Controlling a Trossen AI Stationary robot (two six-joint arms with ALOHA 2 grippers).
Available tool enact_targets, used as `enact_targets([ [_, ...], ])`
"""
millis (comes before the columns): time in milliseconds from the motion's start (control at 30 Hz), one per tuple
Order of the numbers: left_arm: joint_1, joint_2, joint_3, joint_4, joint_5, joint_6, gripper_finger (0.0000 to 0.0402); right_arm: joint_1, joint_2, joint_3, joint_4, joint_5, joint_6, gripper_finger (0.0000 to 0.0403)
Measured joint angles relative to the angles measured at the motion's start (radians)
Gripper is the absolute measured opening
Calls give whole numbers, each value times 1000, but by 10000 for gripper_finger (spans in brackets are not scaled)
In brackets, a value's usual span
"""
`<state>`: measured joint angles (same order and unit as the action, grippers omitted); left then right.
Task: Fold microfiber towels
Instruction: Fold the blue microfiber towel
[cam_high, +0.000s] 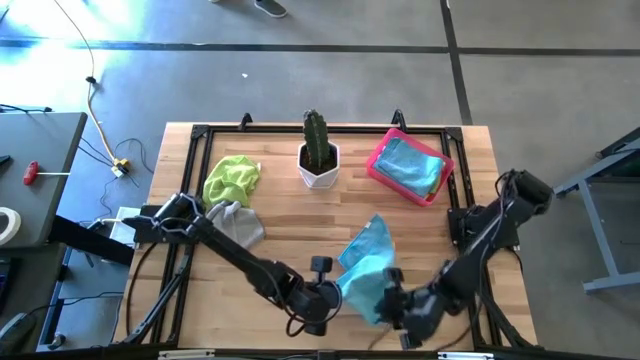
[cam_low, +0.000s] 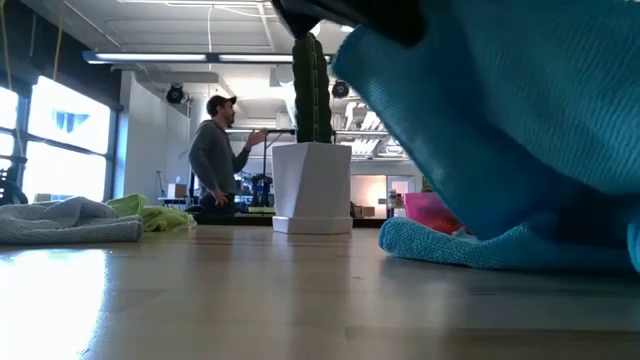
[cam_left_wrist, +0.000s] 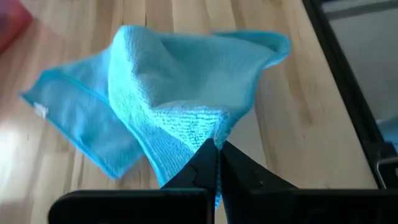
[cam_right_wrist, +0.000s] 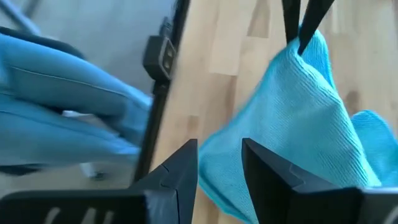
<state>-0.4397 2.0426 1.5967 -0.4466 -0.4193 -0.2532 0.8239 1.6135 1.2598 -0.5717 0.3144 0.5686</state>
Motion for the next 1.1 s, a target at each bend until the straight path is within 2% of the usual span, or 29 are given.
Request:
enact_targets([
  [100,-4,0,0,-23,0,-30,0,45,58,0,3,94,-2,119],
  [167,-8,0,0,-22,0,-32,0,58,104,0,7,110,-9,119],
  [433,-16,0,0,-22,0,-35,0,62,252,0,28,20,-10,119],
  [767,-19,0,0,-22,-1,-51,0,62,268,0,34,4,-17,105],
  [967,-22,0,0,-25,-2,-51,0,51,310,0,-9,-27,-26,97],
  [1100,-29,0,0,-32,-3,-70,0,43,313,0,-65,-7,0,94],
])
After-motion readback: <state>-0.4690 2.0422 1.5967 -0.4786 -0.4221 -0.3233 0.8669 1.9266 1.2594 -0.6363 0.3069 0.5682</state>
